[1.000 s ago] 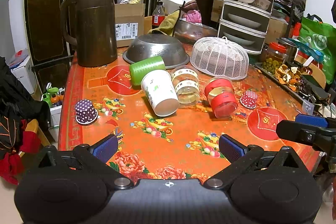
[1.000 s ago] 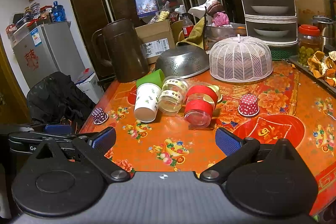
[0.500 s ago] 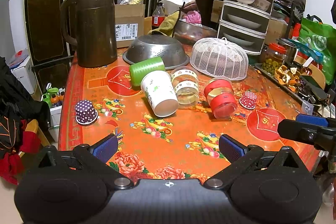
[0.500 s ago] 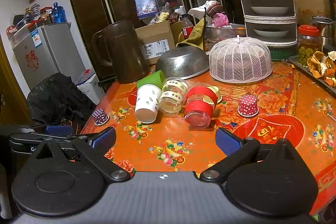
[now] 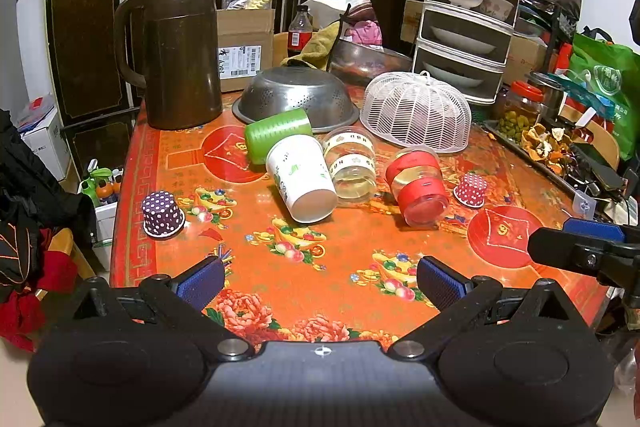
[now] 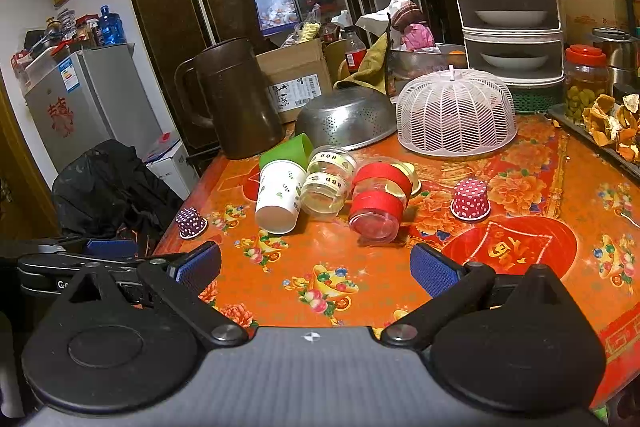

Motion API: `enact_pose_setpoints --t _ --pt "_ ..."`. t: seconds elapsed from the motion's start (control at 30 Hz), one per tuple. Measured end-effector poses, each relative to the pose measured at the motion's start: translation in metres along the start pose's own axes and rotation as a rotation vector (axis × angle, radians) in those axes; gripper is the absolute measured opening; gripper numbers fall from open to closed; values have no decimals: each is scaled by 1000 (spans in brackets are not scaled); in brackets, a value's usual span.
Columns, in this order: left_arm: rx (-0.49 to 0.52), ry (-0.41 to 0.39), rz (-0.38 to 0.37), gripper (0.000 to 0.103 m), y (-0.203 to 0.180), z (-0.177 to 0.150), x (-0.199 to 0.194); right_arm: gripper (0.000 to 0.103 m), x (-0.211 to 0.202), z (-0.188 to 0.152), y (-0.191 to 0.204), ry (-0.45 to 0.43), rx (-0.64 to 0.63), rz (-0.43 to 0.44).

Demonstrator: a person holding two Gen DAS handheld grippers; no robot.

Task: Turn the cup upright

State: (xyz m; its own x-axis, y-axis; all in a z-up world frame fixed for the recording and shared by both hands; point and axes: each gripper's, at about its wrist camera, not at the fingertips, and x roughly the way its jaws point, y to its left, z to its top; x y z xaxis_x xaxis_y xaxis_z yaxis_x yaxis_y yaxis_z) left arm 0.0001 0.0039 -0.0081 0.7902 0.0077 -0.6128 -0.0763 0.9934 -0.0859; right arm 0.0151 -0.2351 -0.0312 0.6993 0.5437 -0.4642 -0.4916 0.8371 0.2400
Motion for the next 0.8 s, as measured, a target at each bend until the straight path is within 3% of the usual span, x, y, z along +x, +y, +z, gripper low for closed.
enact_pose_setpoints --t 0.8 --pt "8 -1 2 103 -8 -1 -5 102 -3 -1 -4 3 2 -2"
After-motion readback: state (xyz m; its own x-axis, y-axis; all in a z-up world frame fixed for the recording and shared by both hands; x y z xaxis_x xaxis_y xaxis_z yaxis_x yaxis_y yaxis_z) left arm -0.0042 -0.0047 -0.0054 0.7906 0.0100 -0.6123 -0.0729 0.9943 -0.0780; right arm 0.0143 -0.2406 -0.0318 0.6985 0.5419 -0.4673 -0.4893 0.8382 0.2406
